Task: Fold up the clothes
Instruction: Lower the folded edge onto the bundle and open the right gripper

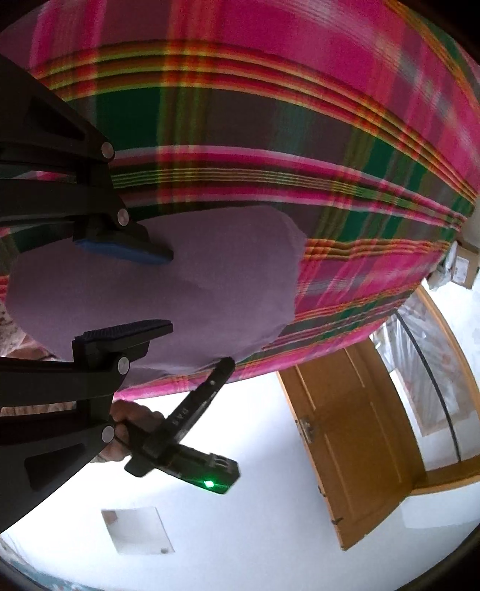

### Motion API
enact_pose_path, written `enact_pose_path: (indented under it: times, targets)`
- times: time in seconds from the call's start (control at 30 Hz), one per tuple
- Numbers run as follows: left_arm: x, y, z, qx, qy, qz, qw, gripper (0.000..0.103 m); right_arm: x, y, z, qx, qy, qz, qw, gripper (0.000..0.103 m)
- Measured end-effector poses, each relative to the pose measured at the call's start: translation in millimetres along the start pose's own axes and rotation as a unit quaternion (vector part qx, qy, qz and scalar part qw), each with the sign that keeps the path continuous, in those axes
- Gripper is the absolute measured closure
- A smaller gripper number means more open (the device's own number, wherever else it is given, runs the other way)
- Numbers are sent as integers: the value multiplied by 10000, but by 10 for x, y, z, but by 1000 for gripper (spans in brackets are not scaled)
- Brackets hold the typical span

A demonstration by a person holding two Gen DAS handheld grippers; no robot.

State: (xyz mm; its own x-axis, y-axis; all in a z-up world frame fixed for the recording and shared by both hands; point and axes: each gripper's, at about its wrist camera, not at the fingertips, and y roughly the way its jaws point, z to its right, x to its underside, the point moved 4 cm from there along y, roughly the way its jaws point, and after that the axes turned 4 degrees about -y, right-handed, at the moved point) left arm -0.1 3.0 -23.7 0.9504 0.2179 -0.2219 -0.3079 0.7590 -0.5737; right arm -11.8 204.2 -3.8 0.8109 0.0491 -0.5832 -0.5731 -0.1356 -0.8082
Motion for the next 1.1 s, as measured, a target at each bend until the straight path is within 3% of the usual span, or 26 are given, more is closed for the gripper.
enact_pose_path:
  times: [0.13, 0.57, 0.73, 0.9, 1.1]
  targets:
    - [-123, 53, 27, -18, 33, 26, 10000, 71, -58, 178, 0, 8, -8, -303, 9995, 89]
    - [-395, 173, -129, 160, -428, 216, 9987, 71, -149, 318, -80, 191, -234, -407, 9987, 88]
    - [-524, 269, -184, 139, -553, 273, 9980, 71, -76, 92, -146, 310, -382, -277, 9984, 88]
    - [-531, 306, -200, 160, -693, 375, 9968, 71, 166, -147, -131, 155, -246, -84, 9995, 87]
    - [-469, 279, -110, -88, -588, 519, 9969, 71, 374, -288, -102, 114, -161, 38, 9998, 81]
